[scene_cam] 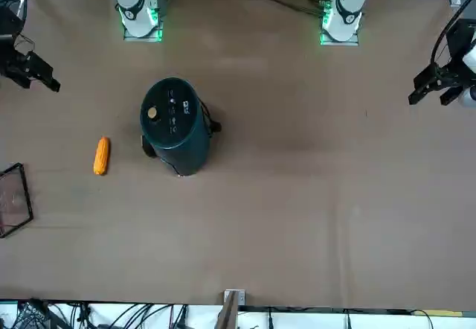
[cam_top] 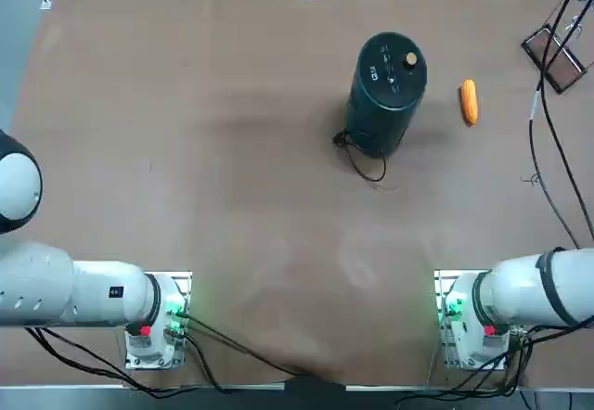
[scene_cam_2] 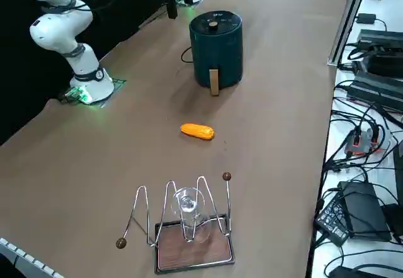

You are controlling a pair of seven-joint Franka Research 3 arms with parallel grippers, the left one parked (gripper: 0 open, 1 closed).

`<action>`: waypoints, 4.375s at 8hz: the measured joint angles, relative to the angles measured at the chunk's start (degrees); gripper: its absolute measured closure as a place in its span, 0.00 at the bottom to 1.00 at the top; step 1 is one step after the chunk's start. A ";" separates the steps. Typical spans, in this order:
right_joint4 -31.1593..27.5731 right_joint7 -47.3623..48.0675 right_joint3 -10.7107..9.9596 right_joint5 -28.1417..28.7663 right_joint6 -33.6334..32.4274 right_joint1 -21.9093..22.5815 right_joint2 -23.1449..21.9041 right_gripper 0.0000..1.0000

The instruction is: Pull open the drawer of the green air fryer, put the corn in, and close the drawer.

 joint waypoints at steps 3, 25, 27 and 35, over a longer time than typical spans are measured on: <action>0.41 -0.21 -0.55 -1.00 1.15 -0.28 4.24 0.00; -13.98 63.36 0.10 17.98 19.86 2.85 22.75 0.00; -15.81 64.10 0.17 18.98 20.91 4.48 22.07 0.00; -18.83 66.19 0.27 21.51 28.03 9.02 21.91 0.00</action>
